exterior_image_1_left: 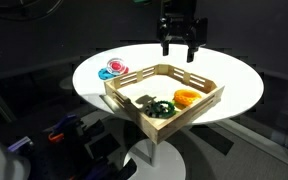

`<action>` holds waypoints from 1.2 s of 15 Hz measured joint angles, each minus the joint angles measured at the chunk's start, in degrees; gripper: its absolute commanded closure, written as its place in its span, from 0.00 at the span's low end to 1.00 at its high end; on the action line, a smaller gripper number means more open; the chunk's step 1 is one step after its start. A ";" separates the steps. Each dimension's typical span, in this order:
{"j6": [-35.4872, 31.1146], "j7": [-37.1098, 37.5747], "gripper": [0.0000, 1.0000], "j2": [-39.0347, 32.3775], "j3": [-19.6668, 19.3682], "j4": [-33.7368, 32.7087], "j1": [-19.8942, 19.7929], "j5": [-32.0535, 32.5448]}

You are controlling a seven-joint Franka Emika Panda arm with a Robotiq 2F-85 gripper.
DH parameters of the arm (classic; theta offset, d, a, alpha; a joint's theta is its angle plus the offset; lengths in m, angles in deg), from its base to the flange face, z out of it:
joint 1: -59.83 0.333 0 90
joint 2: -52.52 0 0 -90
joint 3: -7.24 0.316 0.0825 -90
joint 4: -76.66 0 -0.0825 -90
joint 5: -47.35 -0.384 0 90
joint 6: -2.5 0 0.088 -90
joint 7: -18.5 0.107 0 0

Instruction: Remove the orange ring from the crate and put it on the pile of rings on the left

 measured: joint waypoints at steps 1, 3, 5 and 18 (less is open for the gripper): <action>-1.37 0.00 0.00 -1.24 -0.08 -0.05 0.00 0.00; -3.73 -0.02 0.00 -3.66 -0.21 -0.26 0.00 0.00; -5.30 -0.02 0.00 -5.78 -0.33 -0.56 0.00 0.00; -5.73 -0.34 0.00 -13.12 -1.11 -2.56 0.10 0.03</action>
